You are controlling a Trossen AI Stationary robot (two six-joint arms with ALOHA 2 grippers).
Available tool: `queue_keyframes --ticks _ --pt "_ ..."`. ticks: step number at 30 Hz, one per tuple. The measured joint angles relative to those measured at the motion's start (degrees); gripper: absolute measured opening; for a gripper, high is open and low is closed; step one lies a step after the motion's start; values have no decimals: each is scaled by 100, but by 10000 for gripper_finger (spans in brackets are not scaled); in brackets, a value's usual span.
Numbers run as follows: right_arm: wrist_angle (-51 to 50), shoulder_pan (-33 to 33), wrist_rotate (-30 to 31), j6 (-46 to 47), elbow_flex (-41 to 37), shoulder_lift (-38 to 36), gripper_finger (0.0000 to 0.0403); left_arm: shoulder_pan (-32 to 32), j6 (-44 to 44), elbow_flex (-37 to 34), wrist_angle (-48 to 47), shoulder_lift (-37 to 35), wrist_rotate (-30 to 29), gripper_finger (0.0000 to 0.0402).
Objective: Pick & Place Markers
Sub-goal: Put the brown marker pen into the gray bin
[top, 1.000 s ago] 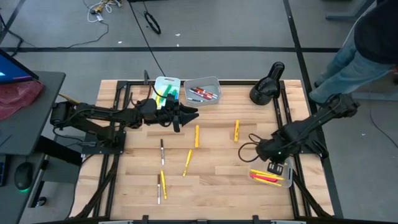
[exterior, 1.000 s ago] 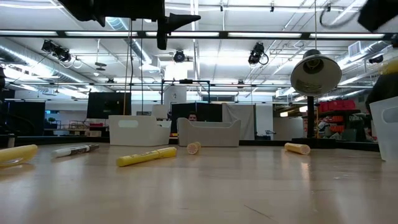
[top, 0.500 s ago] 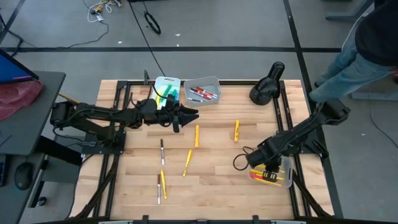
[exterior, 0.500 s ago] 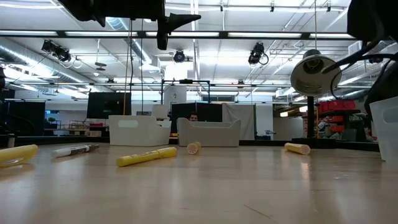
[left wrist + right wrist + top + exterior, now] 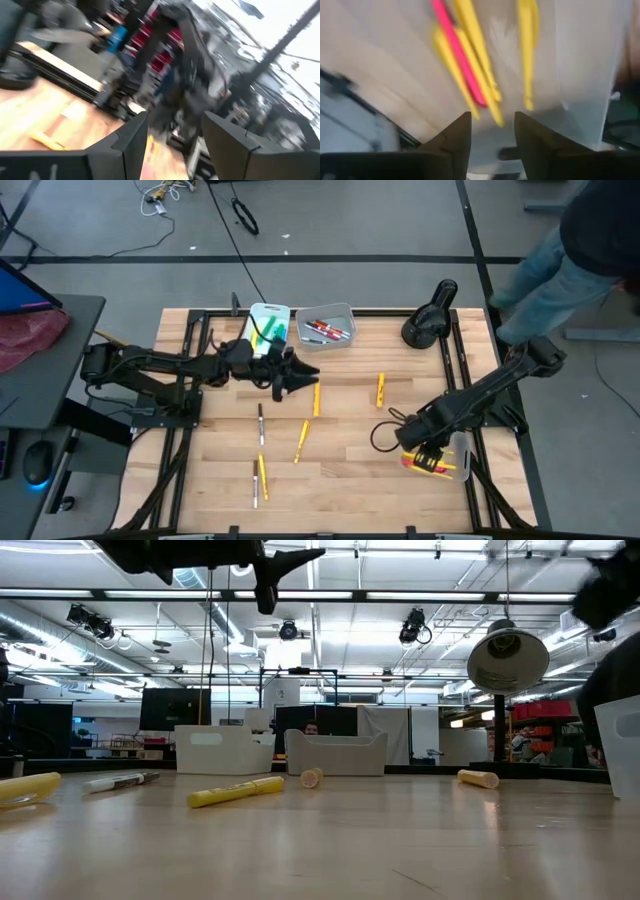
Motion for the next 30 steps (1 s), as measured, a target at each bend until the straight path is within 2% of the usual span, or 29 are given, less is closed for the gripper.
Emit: queue_keyframes --ticks 5,9,12,15,19,23,26,30 --pt "-75 207 1250 970 1091 -277 142 -231 285 0 -220 0 355 191" --pt "135 432 2851 1556 1767 -413 129 -556 506 0 -510 -75 287 178" --pt "626 652 4365 1510 1866 -511 121 -911 710 200 -1031 -221 -286 165" --pt "900 743 5554 1233 1669 -587 114 -1395 1121 853 -2356 -269 -1390 151" --pt "1035 642 6169 1130 1375 -603 110 -2143 1319 2109 -4458 -124 -3302 131" --pt "1849 480 6289 299 1094 -608 113 -2754 652 3045 -6316 151 -4725 114" --pt "2655 383 6289 -662 997 -611 124 -3084 -659 3310 -7447 186 -5091 104" --pt "3430 249 6269 -1542 990 -729 147 -3446 -2889 3218 -8788 196 -4813 90"
